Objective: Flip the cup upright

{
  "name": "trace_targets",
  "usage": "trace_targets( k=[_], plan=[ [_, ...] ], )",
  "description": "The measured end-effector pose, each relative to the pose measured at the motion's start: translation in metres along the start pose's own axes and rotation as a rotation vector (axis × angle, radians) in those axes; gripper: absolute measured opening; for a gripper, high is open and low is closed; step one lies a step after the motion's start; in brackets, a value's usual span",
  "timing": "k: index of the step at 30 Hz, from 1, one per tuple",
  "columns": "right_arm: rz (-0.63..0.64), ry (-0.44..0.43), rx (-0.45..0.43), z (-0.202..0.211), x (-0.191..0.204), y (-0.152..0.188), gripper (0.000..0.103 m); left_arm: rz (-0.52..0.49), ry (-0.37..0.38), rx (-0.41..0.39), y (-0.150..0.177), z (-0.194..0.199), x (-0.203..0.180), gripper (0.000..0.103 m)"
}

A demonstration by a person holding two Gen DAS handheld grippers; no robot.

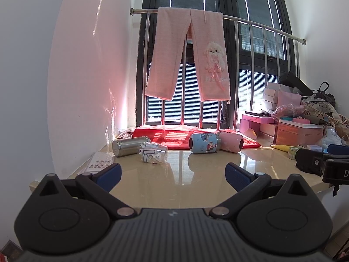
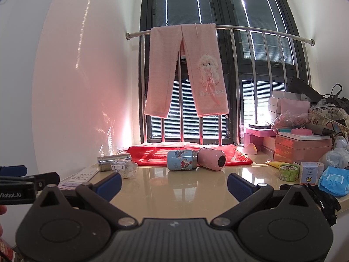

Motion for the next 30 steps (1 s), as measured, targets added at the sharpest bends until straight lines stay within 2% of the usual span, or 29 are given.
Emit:
trace_targets(
  k=[5,11,30],
  plan=[
    [0.01,-0.002,0.016,-0.009,0.0,0.001,0.103,0.007,0.008,0.018,0.001,-0.01,0.0,0.103],
    [0.012,-0.007,0.05,-0.041,-0.003,0.004,0.103,0.01,-0.001,0.044,-0.001,-0.037,0.007,0.103],
    [0.106,-0.107,0.165,-0.197,0.02,-0.005,0.103,-0.051,-0.051,0.14,-0.023,-0.175,0.05,0.103]
  ],
)
Point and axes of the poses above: each gripper's, at about its wrist camera, not at the fingertips, and z roughly against the way its jaws point, x to its left, y to its underside, the point moved 4 cm from there along -z, roughly the way its jaws point, and after that the axes turned 1 degree about x, right-handed, at the moved point
